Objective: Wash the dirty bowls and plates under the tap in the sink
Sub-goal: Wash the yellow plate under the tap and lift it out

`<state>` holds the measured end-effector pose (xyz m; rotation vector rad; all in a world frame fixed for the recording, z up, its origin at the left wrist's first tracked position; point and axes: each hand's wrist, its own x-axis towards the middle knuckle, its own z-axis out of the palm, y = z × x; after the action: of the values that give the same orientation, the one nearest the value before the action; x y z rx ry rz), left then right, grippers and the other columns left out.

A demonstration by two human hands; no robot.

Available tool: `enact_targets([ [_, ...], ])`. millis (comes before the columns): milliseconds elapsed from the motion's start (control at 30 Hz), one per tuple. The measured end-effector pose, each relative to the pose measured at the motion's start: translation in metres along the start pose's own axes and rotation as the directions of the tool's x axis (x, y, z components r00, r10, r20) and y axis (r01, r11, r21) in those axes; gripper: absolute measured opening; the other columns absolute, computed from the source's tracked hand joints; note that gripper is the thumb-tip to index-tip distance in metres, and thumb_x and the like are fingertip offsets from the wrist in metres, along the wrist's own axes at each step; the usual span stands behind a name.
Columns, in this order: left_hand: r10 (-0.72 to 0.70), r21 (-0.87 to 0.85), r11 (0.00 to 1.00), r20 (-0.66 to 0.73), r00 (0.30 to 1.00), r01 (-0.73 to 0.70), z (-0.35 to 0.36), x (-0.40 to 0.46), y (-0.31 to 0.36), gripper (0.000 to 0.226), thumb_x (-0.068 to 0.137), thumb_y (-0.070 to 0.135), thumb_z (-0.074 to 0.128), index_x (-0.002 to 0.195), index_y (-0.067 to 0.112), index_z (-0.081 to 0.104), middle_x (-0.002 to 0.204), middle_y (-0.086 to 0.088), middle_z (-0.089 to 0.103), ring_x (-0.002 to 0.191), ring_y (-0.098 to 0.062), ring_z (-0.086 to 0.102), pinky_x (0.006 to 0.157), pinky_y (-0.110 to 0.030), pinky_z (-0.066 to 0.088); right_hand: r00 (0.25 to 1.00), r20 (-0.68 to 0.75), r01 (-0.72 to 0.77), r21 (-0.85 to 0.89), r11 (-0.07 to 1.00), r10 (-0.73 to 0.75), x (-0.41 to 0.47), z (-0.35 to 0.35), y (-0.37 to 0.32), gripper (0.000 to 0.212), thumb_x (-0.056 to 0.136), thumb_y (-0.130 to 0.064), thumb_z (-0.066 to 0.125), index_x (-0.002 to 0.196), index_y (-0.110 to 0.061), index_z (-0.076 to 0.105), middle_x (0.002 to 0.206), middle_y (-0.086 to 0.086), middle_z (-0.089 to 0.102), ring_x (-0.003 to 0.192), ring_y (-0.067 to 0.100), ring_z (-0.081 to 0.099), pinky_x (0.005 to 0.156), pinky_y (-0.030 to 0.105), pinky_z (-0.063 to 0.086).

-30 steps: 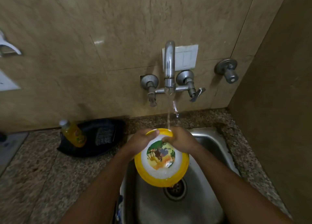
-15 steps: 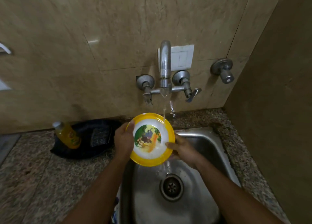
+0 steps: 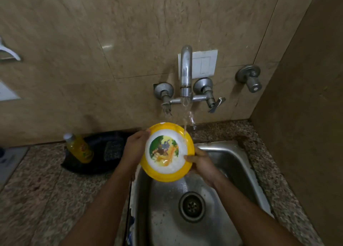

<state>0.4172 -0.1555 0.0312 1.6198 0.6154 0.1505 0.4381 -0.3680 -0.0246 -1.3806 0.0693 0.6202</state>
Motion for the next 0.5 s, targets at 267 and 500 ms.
enact_targets([
  [267,-0.177,-0.132,0.965,0.319,0.931,0.228,0.06,-0.015,-0.004,0.027,0.105,0.039,0.036,0.123,0.03,0.053,0.107,0.003,0.069,0.086,-0.016,0.068,0.056,-0.032,0.059,0.914,-0.297,0.243,-0.15,0.958,-0.278,-0.009,-0.051,-0.013,0.024,0.091,0.001,0.062,0.099,-0.021,0.068,0.094,0.001,0.074,0.088,0.024,0.068,0.076,0.041,0.058],
  [500,-0.18,-0.312,0.89,0.426,0.886,0.331,0.091,-0.017,-0.013,0.032,0.104,0.044,0.036,0.123,0.035,0.06,0.125,-0.001,0.069,0.111,-0.026,0.066,0.083,-0.047,0.057,0.876,-0.316,0.293,-0.255,0.922,-0.365,-0.021,-0.071,-0.028,0.044,0.088,0.011,0.059,0.12,-0.019,0.062,0.107,-0.001,0.07,0.097,0.011,0.067,0.078,0.025,0.053],
])
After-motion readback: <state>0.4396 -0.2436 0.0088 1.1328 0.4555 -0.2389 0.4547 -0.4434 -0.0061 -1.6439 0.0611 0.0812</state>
